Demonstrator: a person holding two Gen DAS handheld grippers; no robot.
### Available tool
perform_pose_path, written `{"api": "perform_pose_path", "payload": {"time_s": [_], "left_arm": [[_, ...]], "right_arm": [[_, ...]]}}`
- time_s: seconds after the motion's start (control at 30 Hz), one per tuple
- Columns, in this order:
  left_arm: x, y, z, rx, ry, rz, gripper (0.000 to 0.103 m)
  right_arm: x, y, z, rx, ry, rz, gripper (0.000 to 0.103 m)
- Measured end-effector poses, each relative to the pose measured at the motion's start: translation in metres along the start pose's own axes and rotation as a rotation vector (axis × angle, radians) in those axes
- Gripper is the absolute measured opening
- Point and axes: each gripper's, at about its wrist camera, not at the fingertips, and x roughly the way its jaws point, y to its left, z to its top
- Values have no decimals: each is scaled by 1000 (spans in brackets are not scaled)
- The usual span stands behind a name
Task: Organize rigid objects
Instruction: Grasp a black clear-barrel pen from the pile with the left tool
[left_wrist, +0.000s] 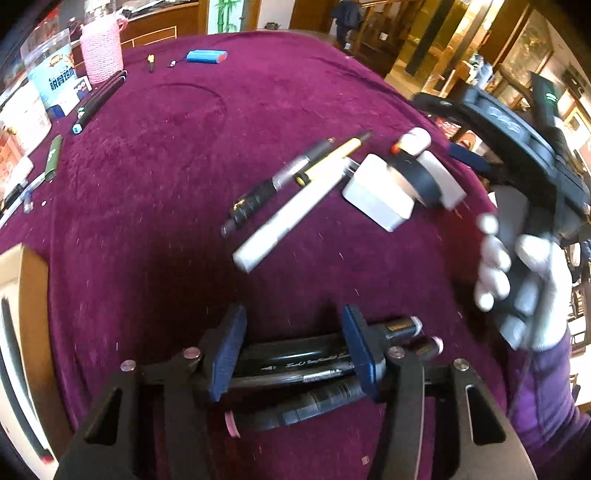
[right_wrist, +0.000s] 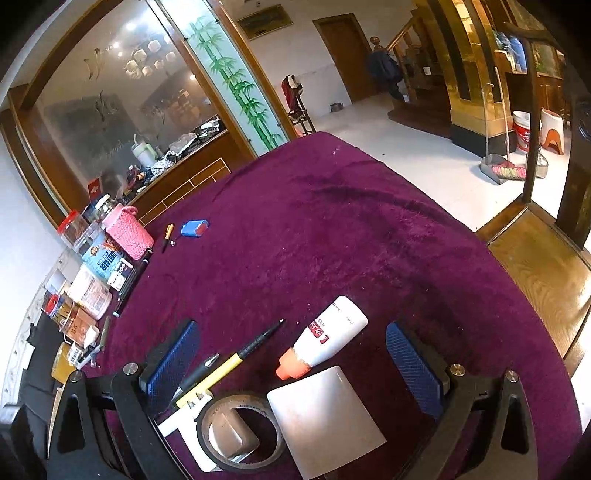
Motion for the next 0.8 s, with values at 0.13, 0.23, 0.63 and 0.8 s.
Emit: {"api": "perform_pose_path", "payload": {"time_s": [0.13, 0.23, 0.63, 0.8], "left_arm": [[-24, 8, -9, -36, -77, -8, 54], [-28, 16, -9, -50, -91, 8, 55], [23, 8, 70, 93, -104, 100, 31], [42, 2, 81, 144, -64, 115, 25]], "right_arm": [[0, 0, 0, 3, 2, -5, 102], [0, -1, 0, 5, 4, -4, 102], [4, 1, -1, -3, 20, -7, 102], [5, 5, 0, -11, 25, 3, 102]]}}
